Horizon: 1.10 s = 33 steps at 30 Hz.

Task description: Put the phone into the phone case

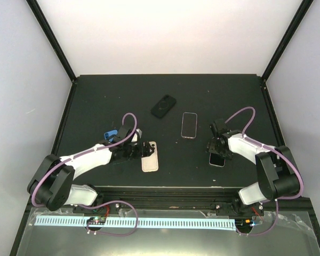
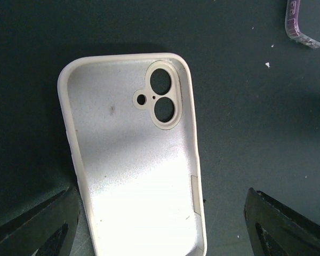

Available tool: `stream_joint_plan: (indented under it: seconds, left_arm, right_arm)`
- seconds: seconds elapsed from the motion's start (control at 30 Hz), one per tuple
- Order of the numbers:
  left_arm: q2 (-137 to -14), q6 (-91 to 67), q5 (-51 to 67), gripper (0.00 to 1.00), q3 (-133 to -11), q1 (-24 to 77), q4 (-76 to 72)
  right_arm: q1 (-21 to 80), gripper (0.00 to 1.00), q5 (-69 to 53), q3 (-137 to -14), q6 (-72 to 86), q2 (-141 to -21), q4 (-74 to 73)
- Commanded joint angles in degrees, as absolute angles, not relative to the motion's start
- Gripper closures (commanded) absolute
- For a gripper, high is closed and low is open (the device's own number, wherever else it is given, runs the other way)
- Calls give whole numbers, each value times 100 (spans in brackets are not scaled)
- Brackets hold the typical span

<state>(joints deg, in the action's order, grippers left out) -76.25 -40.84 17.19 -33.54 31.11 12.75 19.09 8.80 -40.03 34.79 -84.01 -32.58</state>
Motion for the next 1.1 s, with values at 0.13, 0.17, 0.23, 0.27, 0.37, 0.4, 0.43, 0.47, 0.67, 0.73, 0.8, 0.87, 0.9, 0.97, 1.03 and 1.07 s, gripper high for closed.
stream_joint_plan:
  seconds: [0.13,0.17,0.23,0.27,0.37,0.4,0.43,0.47,0.67,0.73,0.8,0.87,0.9,0.97,1.03,1.07]
  left_arm:
    - [-7505,-4075,1666,16,-3191,3119,1080]
    - [-7518,-4082,1650,17,-3164,3132,1028]
    - [-7568,-4099,1643,17,-3147,3145,973]
    - [-7611,-4104,1650,17,-3154,3145,957]
    - [-7732,-4140,1692,18,-3164,3168,822]
    - [-7799,-4147,1724,18,-3164,3187,725]
    - [-7867,-4159,1780,18,-3164,3204,641]
    - [-7939,-4157,1868,18,-3178,3234,550]
    - [-8212,-4294,2181,21,-3243,3412,125]
    - [-8224,-4345,2264,21,-3244,3452,39]
    - [-8184,-4377,2226,21,-3254,3454,54]
    - [-8079,-4423,2045,21,-3240,3445,169]
    - [-8004,-4444,1990,20,-3210,3433,205]
    - [-7829,-4519,1978,19,-3092,3357,186]
    - [-7622,-4601,2084,16,-2942,3235,66]
    - [-7500,-4613,2171,15,-2888,3162,60]
  right_arm:
    - [2015,27,508,-3946,3413,-8522,-3383]
    - [2039,28,480,-3946,3389,-8511,-3365]
    - [2093,29,459,-3955,3367,-8487,-3358]
    - [2121,29,432,-3947,3360,-8471,-3338]
    - [2282,30,295,-3905,3340,-8401,-3260]
    - [2358,30,255,-3896,3350,-8368,-3241]
    - [2422,30,185,-3894,3349,-8341,-3208]
    - [2517,30,26,-3887,3311,-8296,-3141]
    - [2861,32,-539,-3927,3295,-8054,-2862]
    - [2966,32,-713,-3981,3315,-7963,-2778]
    - [3058,32,-870,-4030,3338,-7873,-2685]
    - [3173,32,-1055,-4072,3329,-7802,-2534]
    - [3234,32,-1169,-4092,3308,-7775,-2433]
    - [3340,32,-1435,-4127,3243,-7753,-2205]
    - [3439,33,-1604,-4182,3174,-7765,-2009]
    - [3495,33,-1654,-4210,3153,-7776,-1921]
